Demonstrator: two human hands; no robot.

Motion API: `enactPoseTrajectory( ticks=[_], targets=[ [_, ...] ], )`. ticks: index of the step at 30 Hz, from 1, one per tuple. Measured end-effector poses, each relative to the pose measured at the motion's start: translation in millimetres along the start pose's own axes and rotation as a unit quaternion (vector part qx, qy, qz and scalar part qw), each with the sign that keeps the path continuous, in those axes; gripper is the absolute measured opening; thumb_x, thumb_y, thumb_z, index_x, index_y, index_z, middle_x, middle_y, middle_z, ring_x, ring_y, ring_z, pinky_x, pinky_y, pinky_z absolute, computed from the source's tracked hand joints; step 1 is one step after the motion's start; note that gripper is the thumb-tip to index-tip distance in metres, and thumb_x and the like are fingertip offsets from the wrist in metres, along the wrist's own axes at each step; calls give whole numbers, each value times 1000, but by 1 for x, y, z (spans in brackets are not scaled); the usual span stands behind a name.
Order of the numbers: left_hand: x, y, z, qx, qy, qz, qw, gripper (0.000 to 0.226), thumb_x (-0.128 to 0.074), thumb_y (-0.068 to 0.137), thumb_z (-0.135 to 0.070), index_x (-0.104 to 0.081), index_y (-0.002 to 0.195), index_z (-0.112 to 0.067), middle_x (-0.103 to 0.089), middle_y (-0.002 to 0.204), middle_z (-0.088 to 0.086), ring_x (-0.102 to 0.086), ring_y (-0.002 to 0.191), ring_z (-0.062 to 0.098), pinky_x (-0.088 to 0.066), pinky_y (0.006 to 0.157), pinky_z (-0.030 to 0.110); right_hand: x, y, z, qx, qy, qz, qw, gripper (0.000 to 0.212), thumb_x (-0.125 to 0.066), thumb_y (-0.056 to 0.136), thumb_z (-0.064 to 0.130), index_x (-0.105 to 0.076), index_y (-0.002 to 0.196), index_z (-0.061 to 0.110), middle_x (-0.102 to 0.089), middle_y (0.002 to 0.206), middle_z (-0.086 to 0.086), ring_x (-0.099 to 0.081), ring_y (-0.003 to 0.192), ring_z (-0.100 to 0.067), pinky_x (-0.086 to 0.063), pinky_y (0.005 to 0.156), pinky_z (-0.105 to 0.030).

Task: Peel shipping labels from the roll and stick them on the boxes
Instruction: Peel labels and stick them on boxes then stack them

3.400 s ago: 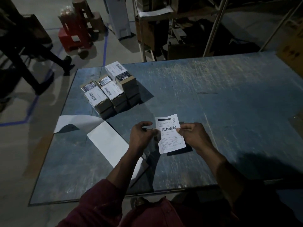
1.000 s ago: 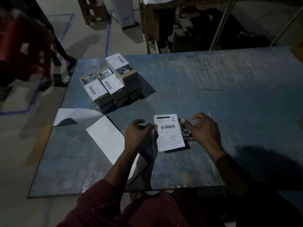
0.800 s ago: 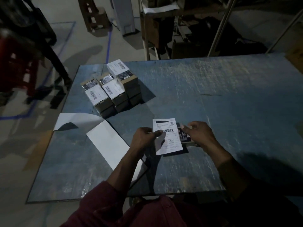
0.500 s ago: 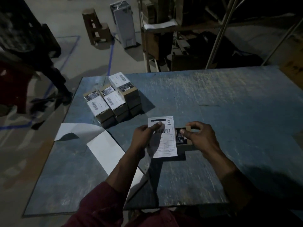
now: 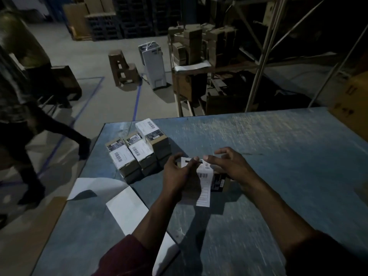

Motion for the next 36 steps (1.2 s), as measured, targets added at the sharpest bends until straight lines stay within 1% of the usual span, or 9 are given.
enactPoseTrajectory(
  ticks=[4,9,12,15,19,21,25,31,36],
  targets=[
    [-4,-3,-10,-53,4,-19,998,73,-87,79,-52,-61,140,-23,-55,131,-10,-56,122,13,-53,103,40,4,4,20,3,1,34,999,88,-84,59,74,-60,131,31,-59,134,-3,-61,113,-18,-53,86,-36],
    [-3,-1,-17,-78,-31,-30,996,55,-86,85,-40,-67,133,-23,-62,138,-6,-60,122,13,-55,101,39,6,2,22,-13,-15,24,1000,98,-88,50,79,-59,131,33,-63,132,-2,-61,115,-21,-52,80,-38],
    [-3,0,-17,-68,-43,-20,997,44,-85,88,-35,-70,128,-24,-74,119,-3,-72,106,16,-61,93,43,7,-1,26,-7,-1,7,1000,72,-91,62,62,-64,121,29,-65,118,0,-61,103,-15,-52,75,-35],
    [-3,0,-19,-64,-59,-18,996,31,-77,95,-22,-72,126,-18,-79,92,-10,-76,86,9,-61,79,32,4,2,27,3,28,-31,999,40,-88,78,44,-71,106,22,-73,102,-3,-69,94,-21,-60,75,-41],
    [-4,-5,-26,-36,-81,-30,996,26,-62,102,-13,-73,125,-17,-77,86,-8,-74,85,14,-57,79,29,2,4,24,-2,38,-50,998,11,-75,92,26,-74,97,16,-78,100,-8,-73,91,-25,-60,80,-41],
    [-4,-7,-30,-10,-89,-22,996,28,-56,105,-16,-71,128,-18,-77,90,-6,-72,90,20,-57,83,33,3,0,24,3,28,-44,999,15,-74,94,34,-75,98,19,-78,101,-6,-72,92,-23,-58,81,-41],
    [2,-5,-34,9,-89,39,995,48,-70,87,-57,-73,123,-26,-76,115,5,-70,113,28,-51,107,54,3,-11,30,24,-1,-34,999,46,-86,76,57,-73,102,21,-72,100,5,-64,94,-13,-47,68,-31],
    [4,1,-36,21,-79,27,996,27,-58,100,-12,-76,116,-23,-80,98,9,-75,100,35,-59,95,49,1,-6,34,-5,42,-47,998,10,-70,96,23,-75,98,14,-77,98,-9,-70,87,-24,-56,73,-34],
    [7,1,-47,30,-79,32,996,28,-50,107,-28,-72,123,-20,-75,109,8,-70,105,27,-54,90,40,3,-6,34,13,-22,-10,1000,49,-84,73,63,-72,103,27,-73,102,3,-67,95,-16,-50,69,-32]
  ],
)
Point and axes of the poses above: each hand's wrist, its own y-axis towards the middle knuckle, its own x-axis out of the back of the hand, z = x × y, the point moved 1 cm from there along y, towards the middle knuckle
